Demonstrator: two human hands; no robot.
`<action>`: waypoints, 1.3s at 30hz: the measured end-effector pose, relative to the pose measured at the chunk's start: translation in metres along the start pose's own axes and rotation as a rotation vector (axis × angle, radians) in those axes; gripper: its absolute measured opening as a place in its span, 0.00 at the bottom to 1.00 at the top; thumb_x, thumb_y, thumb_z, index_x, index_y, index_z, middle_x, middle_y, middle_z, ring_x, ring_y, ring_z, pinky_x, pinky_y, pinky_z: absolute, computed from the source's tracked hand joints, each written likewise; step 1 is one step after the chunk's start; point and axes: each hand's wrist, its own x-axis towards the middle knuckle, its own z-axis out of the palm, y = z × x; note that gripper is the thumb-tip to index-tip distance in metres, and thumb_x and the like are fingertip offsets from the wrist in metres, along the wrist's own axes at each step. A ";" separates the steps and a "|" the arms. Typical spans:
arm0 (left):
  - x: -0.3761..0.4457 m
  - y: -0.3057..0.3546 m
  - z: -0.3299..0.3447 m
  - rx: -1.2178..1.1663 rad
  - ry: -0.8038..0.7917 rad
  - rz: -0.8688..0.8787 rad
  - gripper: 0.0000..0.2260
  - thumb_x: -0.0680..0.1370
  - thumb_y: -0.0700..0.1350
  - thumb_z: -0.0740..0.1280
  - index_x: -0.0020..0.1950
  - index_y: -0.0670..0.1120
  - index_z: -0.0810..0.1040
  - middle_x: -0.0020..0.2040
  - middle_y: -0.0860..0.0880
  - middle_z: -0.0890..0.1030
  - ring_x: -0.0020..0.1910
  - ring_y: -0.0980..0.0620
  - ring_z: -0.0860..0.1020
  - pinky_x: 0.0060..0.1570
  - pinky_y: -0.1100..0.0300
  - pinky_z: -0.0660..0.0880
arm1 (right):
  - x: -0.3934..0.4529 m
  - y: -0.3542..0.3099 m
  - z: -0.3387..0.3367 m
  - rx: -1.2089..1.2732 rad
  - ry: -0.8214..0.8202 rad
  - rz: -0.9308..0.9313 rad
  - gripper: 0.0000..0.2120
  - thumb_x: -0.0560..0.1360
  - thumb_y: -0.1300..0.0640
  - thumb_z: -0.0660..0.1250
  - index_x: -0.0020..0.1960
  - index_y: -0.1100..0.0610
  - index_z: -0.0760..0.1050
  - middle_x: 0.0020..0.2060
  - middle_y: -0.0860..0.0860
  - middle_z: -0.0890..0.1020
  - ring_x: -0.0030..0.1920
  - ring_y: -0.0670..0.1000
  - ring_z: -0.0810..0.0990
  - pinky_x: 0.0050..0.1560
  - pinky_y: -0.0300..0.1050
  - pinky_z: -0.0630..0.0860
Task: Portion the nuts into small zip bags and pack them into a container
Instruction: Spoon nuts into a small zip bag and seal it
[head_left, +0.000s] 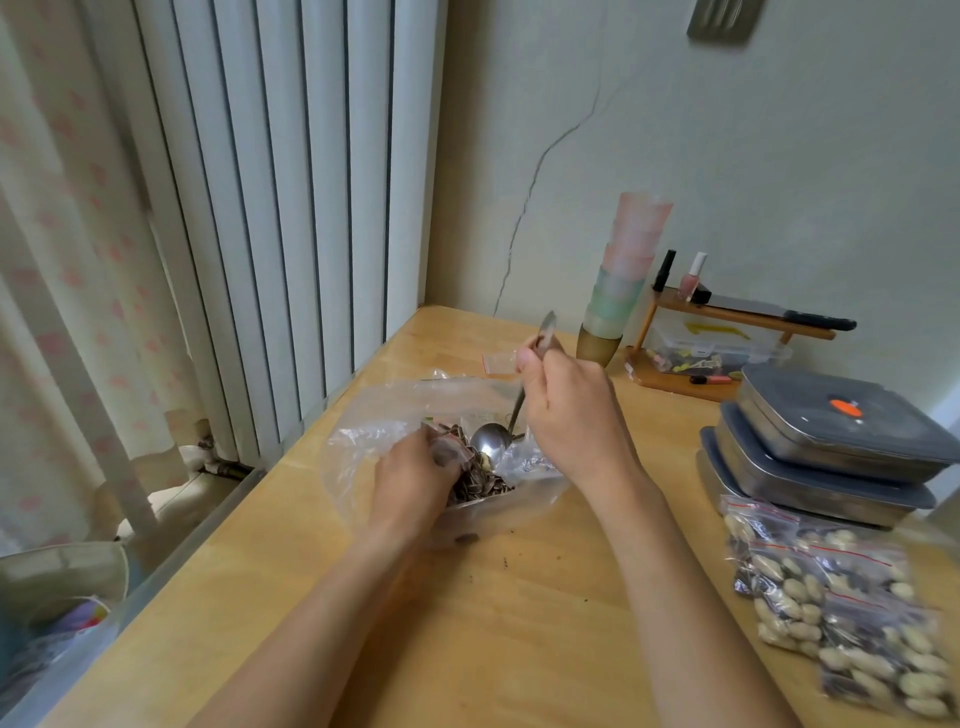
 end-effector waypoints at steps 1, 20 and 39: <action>0.000 -0.001 0.001 -0.032 -0.005 0.010 0.07 0.74 0.40 0.70 0.50 0.49 0.78 0.38 0.59 0.76 0.42 0.51 0.77 0.38 0.60 0.68 | 0.001 0.004 0.001 0.010 0.013 0.037 0.15 0.87 0.52 0.54 0.48 0.57 0.73 0.31 0.49 0.76 0.31 0.51 0.74 0.33 0.47 0.66; 0.012 0.002 -0.005 0.015 0.014 0.195 0.19 0.76 0.40 0.71 0.65 0.51 0.72 0.45 0.56 0.80 0.44 0.54 0.80 0.44 0.53 0.79 | -0.005 0.055 0.004 0.486 0.198 0.788 0.18 0.87 0.52 0.53 0.45 0.56 0.76 0.29 0.52 0.82 0.25 0.49 0.79 0.37 0.47 0.76; 0.002 0.007 -0.004 -0.252 -0.128 0.057 0.34 0.72 0.50 0.77 0.72 0.52 0.62 0.45 0.50 0.80 0.45 0.53 0.81 0.48 0.52 0.78 | 0.002 -0.026 -0.037 0.142 0.096 -0.072 0.12 0.87 0.54 0.58 0.55 0.58 0.78 0.35 0.49 0.80 0.34 0.47 0.80 0.37 0.43 0.74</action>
